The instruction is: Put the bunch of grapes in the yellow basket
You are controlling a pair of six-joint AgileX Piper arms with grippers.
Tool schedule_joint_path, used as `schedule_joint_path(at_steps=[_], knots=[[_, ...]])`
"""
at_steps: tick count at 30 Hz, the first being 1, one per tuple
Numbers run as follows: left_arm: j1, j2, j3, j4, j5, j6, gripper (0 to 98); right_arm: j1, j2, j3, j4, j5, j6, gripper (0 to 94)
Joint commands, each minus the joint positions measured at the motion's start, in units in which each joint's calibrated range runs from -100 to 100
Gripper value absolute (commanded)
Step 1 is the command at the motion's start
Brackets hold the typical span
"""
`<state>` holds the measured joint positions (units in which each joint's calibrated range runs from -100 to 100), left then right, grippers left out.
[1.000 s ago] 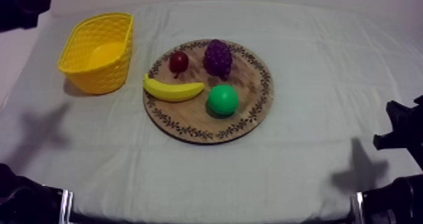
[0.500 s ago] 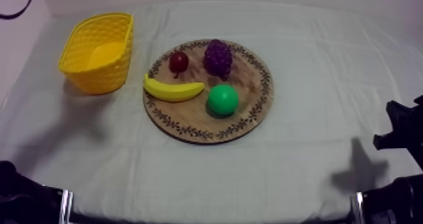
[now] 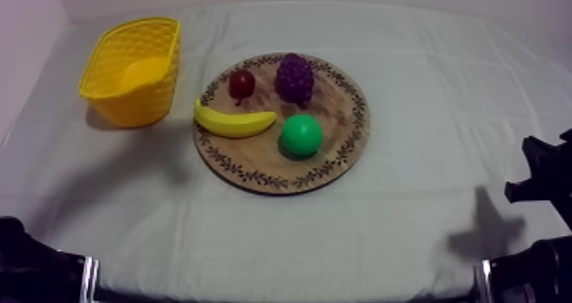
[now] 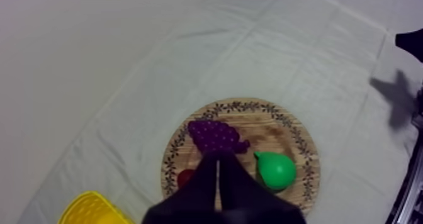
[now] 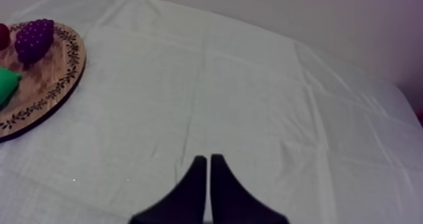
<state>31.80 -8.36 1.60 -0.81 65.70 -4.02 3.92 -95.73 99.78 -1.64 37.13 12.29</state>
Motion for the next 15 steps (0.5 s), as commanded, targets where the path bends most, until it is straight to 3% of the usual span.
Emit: schedule_joint_path(at_steps=[1, 15], knots=[[-0.08, 4.03, -4.52, -0.05, 1.14, -0.23, 0.0, -0.01, -0.02, -0.01, 0.0, 0.04, -0.01, 0.5], [1.05, 23.38, -25.31, -2.07, 9.03, -1.26, 0.0, -0.01, -0.02, -0.01, 0.0, 0.04, -0.01, 0.5]])
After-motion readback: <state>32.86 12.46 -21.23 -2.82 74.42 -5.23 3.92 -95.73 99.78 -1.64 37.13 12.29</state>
